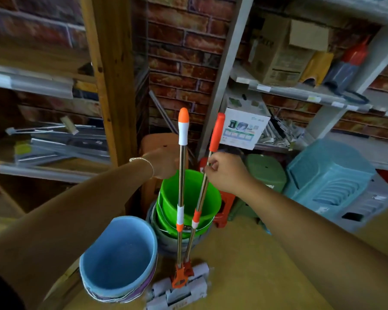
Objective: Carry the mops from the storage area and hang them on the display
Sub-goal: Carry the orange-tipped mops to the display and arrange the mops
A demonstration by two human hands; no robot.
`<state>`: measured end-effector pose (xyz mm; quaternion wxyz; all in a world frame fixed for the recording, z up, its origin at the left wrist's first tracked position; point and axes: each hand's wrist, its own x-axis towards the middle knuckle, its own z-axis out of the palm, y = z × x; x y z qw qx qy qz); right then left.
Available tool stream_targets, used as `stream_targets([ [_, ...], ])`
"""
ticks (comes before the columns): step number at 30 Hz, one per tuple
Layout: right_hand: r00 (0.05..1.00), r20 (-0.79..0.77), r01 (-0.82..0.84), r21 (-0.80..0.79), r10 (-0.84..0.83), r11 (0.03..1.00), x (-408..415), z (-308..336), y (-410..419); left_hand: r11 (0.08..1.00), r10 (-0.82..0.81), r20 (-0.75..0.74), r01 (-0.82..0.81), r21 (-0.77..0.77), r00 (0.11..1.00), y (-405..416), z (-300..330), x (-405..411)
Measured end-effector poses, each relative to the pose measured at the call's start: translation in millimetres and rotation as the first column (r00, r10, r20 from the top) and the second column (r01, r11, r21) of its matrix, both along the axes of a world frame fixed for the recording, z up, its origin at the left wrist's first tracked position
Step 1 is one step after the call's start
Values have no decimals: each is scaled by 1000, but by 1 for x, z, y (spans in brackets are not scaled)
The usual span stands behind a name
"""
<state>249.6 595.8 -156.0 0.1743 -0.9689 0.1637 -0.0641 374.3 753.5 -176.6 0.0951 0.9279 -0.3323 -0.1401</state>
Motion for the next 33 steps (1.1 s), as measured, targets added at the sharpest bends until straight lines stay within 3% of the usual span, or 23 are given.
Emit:
stream_targets([
  [7,999,-27,-33,162,38,986,68,-6,24,998,69,38,-68,-10,997,15,-37,16],
  [19,976,61,171,385,-209,907,149,-27,13,970,237,-107,-241,-20,966,0,-61,23],
  [25,974,124,89,562,-191,822,170,-36,0,932,347,-167,-360,-47,923,-33,-59,32],
  [33,973,216,-68,590,-76,805,161,-35,-11,903,375,-249,-413,-123,893,-75,-71,25],
])
